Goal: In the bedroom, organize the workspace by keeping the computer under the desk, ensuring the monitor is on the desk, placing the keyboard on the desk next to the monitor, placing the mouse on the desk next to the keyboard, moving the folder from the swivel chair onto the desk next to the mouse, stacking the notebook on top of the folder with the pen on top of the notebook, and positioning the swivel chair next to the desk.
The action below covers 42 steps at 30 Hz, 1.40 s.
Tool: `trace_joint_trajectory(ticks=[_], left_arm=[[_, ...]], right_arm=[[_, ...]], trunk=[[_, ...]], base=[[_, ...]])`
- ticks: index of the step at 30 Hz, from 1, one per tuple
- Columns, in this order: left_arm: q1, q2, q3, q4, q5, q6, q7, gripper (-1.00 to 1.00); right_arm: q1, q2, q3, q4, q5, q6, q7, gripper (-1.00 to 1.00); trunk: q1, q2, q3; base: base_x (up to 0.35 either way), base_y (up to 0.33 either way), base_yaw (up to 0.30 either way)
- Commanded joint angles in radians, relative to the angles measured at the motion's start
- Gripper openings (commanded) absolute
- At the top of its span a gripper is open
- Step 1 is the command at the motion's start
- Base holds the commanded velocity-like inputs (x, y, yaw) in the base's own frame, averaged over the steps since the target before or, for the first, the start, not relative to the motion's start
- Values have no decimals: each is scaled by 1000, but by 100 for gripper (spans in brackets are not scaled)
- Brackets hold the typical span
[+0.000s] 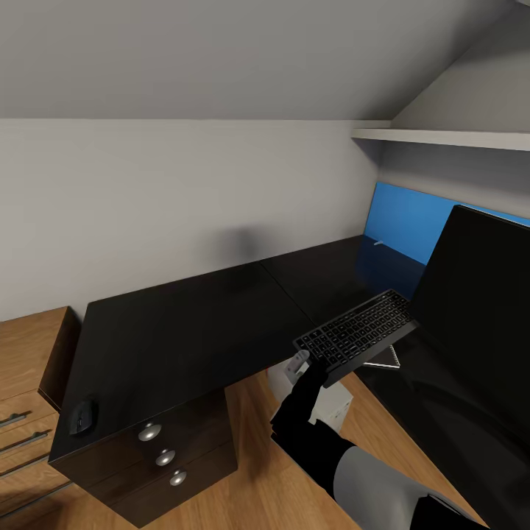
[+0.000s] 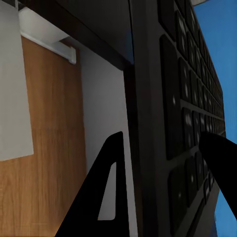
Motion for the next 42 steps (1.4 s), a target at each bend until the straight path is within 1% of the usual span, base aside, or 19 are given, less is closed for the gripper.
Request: trace_joint_trajectory(ticks=[1,6,9,12,13,19,23,31,33,34,35,37,39,42], left_arm=[[1,1,-3,-1,9,-4,2,100],[0,1,-4,-1,9,-4,2,100],[0,1,-4,-1,9,-4,2,100],[0,1,-4,0,9,-4,2,100],[0,1,-4,0,9,-4,2,100],[0,1,-4,0,9,-4,2,100],[1,1,-4,0,9,-4,2,100],[1,1,-4,0,9,-4,2,100],[1,1,-4,0,9,-4,2,100],[1,1,-4,0,9,-4,2,100],[0,1,-4,0,9,-4,2,100],[0,1,-4,0,9,-4,2,100],[0,1,-4,0,9,-4,2,100],[0,1,-6,5,10,-4,2,100]], right_arm=[[-2,0,7,-2,-6,7,-4,-100],[-1,0,11,-35,-7,7,-1,-100],[0,0,43,-48,-7,7,0,-100],[0,-8,76,-66,-7,7,0,-100],[0,-10,82,-69,-7,7,0,-100],[0,-15,93,-74,-7,6,0,-100],[1,-17,126,-75,-7,-14,1,-100],[1,-18,134,-75,-7,-19,0,-100],[1,-18,147,-75,-7,-23,-1,-100],[1,-18,164,-75,-7,-28,-1,-100],[1,-18,213,-76,-6,-47,-5,-100],[1,-18,260,-76,-6,-70,-8,-100],[1,-18,289,-77,-5,-81,-10,-100],[3,-23,315,-84,-4,-90,-12,-100]], trunk=[[0,-1,-1],[0,-1,-1],[0,-1,-1],[0,-1,-1],[0,-1,-1],[0,-1,-1],[0,-1,-1],[0,-1,-1],[0,-1,-1],[0,-1,-1],[0,-1,-1],[0,-1,-1],[0,-1,-1],[0,-1,-1]], base=[[0,0,0],[0,0,0],[0,0,0],[0,0,0],[0,0,0],[0,0,0],[0,0,0],[0,0,0],[0,0,0],[0,0,0],[0,0,0],[0,0,0],[0,0,0],[0,0,0]])
